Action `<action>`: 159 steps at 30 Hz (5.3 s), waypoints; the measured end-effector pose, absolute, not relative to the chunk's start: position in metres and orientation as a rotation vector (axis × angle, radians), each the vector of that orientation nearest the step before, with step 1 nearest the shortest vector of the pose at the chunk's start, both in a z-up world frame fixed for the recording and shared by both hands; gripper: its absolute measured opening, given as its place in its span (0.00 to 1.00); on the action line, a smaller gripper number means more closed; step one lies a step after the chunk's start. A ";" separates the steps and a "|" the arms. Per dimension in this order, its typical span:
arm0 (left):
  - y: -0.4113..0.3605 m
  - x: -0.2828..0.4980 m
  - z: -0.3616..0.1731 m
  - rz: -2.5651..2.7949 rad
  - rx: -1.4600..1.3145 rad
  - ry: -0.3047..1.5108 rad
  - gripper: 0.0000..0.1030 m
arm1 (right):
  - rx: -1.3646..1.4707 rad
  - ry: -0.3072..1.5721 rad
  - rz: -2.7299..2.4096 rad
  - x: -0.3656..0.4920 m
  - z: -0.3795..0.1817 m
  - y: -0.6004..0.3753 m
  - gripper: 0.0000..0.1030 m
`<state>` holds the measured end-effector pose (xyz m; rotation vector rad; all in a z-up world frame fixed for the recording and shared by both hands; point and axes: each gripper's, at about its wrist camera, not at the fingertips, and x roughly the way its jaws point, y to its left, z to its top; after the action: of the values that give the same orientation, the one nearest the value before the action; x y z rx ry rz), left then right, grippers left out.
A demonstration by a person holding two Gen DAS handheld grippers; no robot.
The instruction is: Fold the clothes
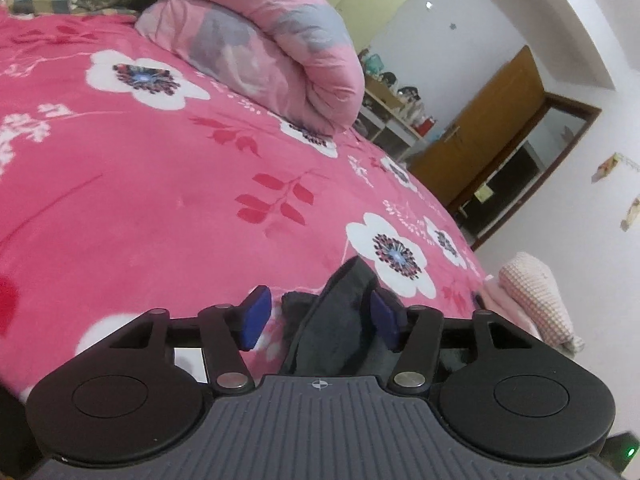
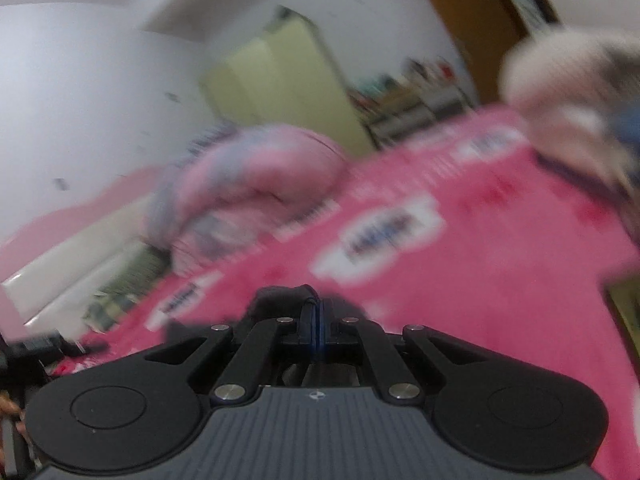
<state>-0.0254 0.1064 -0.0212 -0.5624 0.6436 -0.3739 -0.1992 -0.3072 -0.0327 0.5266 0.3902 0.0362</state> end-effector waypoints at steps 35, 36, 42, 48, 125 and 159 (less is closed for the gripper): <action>-0.002 -0.018 -0.036 -0.508 -0.162 0.696 0.07 | -0.260 0.458 0.158 -0.200 -0.041 -0.209 0.58; 0.000 -0.022 -0.034 -0.513 -0.160 0.686 0.06 | -0.249 0.470 0.157 -0.198 -0.042 -0.210 0.48; 0.010 -0.047 -0.019 -0.552 -0.143 0.629 0.05 | -0.100 0.475 0.084 -0.199 -0.037 -0.229 0.19; 0.019 -0.078 -0.008 -0.614 -0.086 0.618 0.05 | 0.203 0.423 0.097 -0.202 -0.025 -0.267 0.16; -0.006 0.019 0.000 -0.531 0.107 0.481 0.12 | 0.317 0.267 0.022 -0.180 -0.016 -0.290 0.10; 0.045 -0.191 0.241 -0.364 0.177 -0.438 0.11 | 0.339 -0.404 0.447 -0.266 0.235 -0.278 0.08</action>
<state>-0.1907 0.0446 0.2414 0.1769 -0.4375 -0.3639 -0.2663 -0.2782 0.2355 0.3385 -0.4041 0.4475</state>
